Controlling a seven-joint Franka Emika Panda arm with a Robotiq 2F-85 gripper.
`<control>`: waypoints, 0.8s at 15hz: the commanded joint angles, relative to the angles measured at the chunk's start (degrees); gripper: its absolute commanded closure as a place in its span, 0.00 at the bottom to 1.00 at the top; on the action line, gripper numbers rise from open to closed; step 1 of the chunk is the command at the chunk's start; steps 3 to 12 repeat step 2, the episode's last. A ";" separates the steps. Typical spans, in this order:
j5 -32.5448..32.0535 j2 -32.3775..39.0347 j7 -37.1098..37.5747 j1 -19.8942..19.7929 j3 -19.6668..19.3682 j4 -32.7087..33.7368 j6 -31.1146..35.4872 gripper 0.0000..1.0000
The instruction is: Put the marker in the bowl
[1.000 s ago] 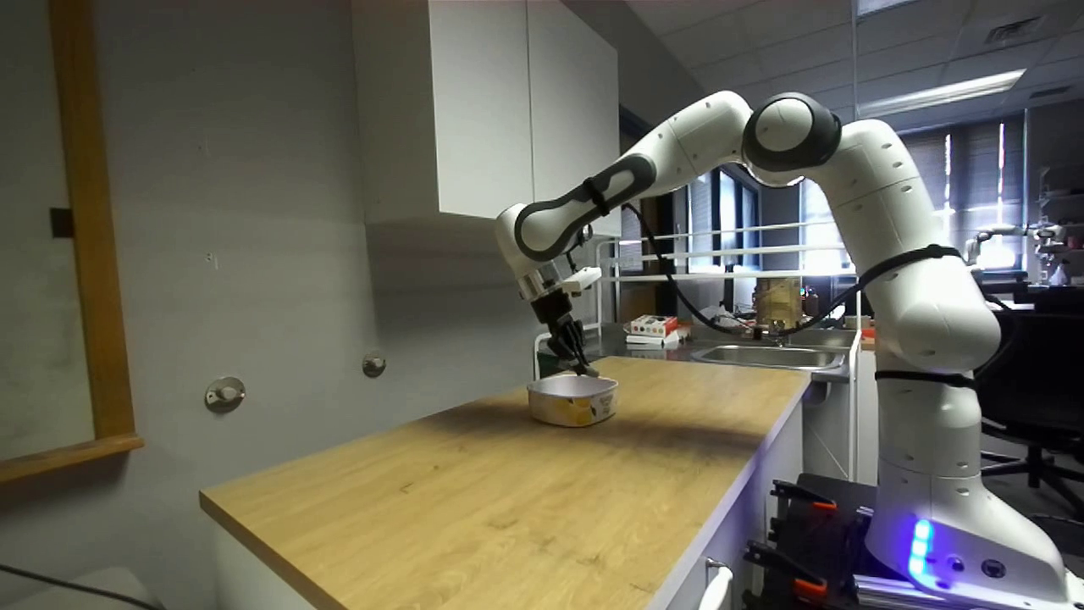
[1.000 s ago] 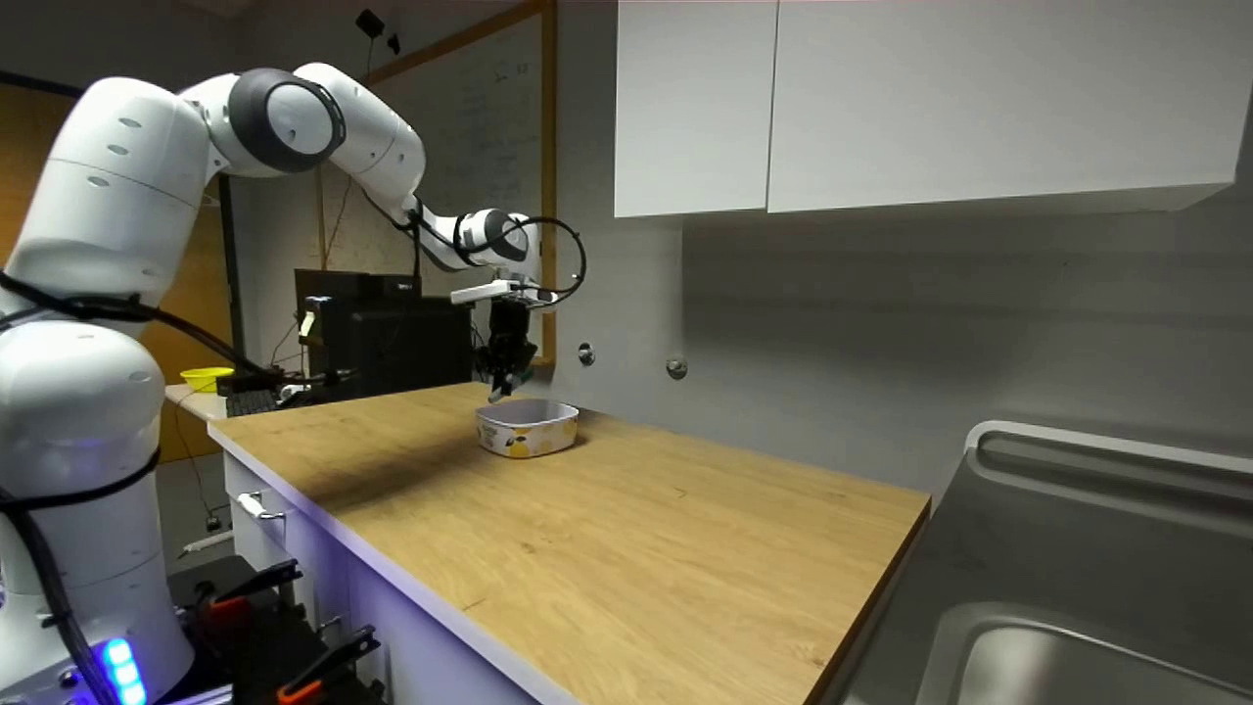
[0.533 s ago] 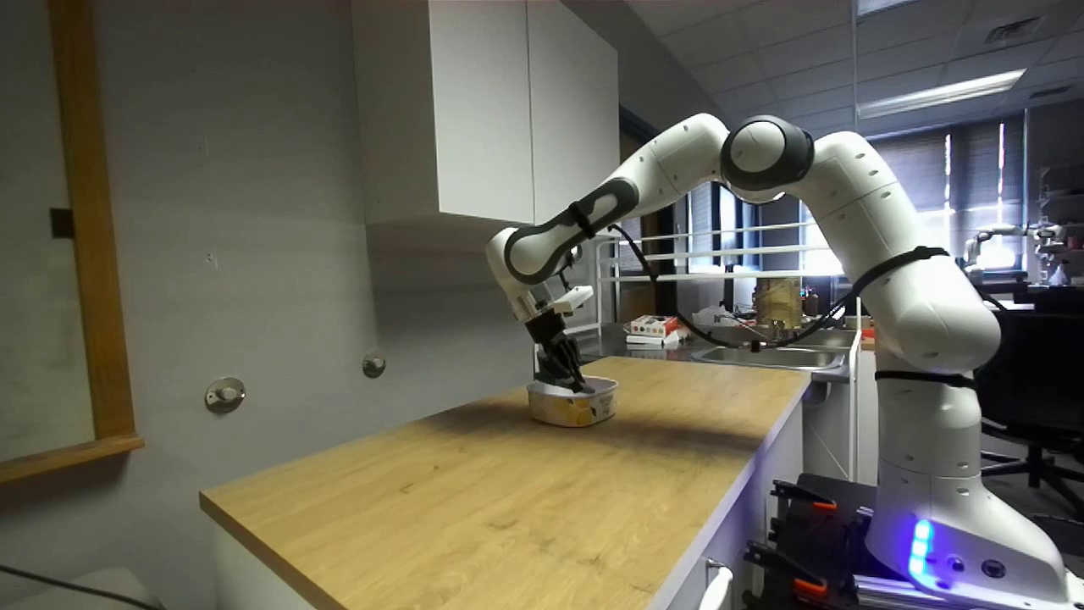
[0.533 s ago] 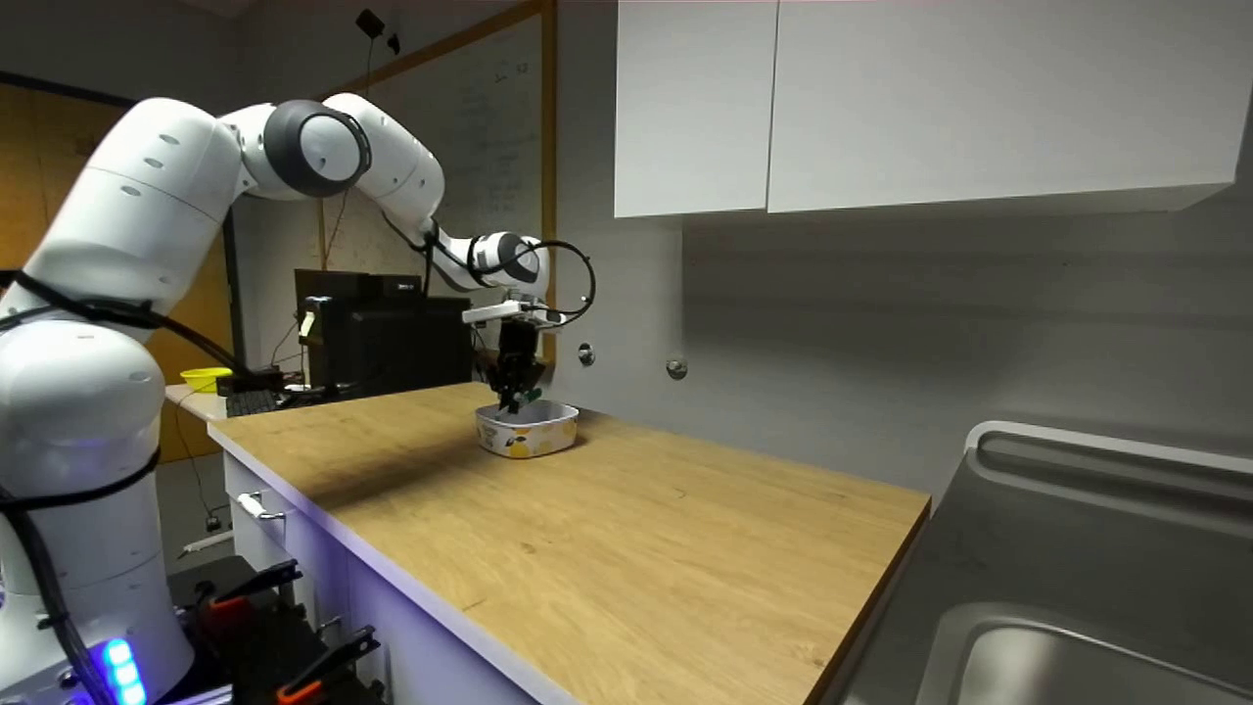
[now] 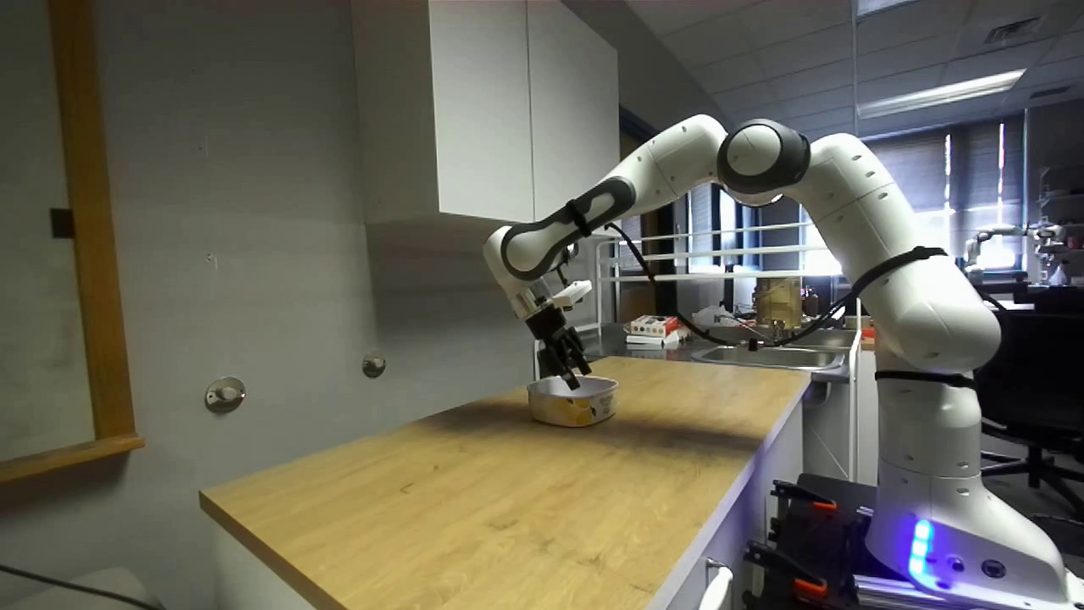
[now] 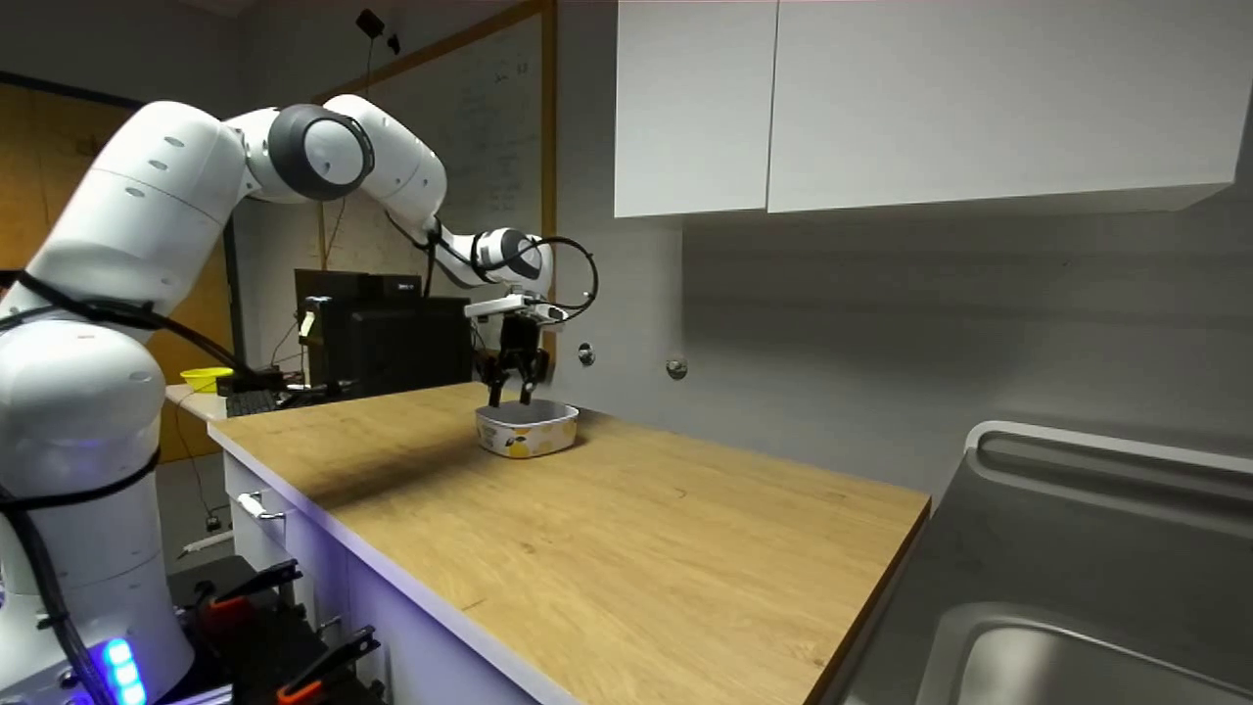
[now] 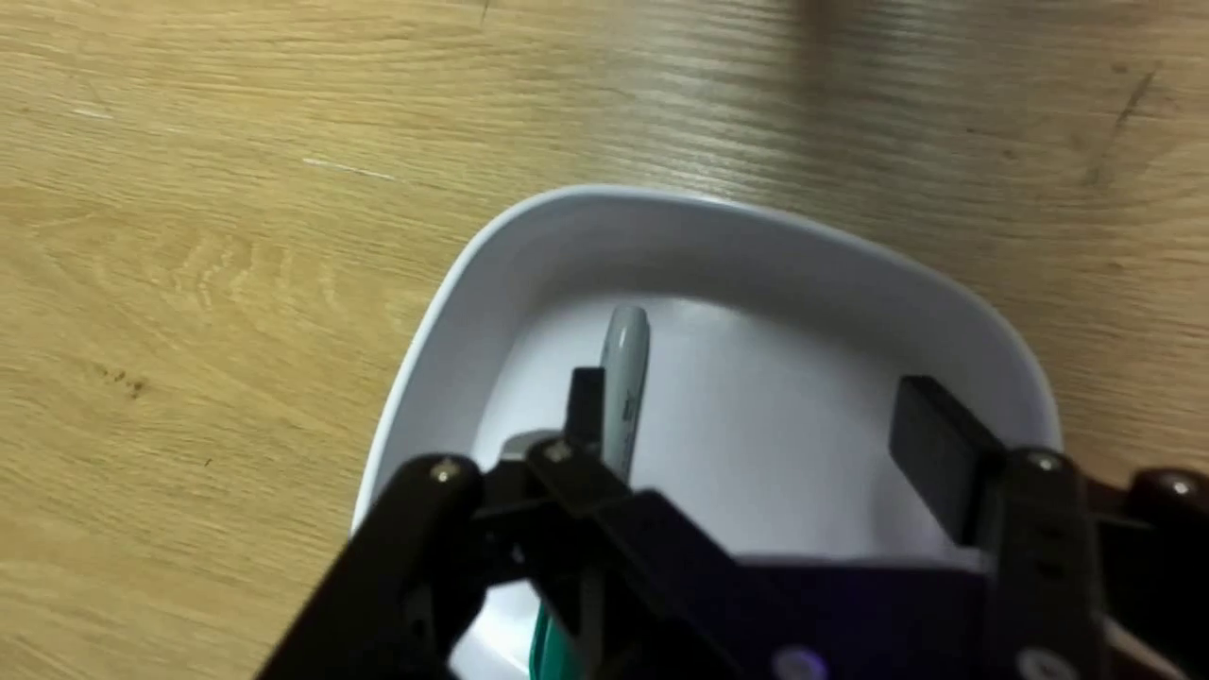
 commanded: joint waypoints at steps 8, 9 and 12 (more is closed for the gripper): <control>-0.56 -0.27 -2.37 0.48 -0.26 0.51 -1.77 0.00; -0.56 -0.27 -2.37 0.48 -0.26 0.51 -1.77 0.00; -0.56 -0.27 -2.37 0.48 -0.26 0.51 -1.77 0.00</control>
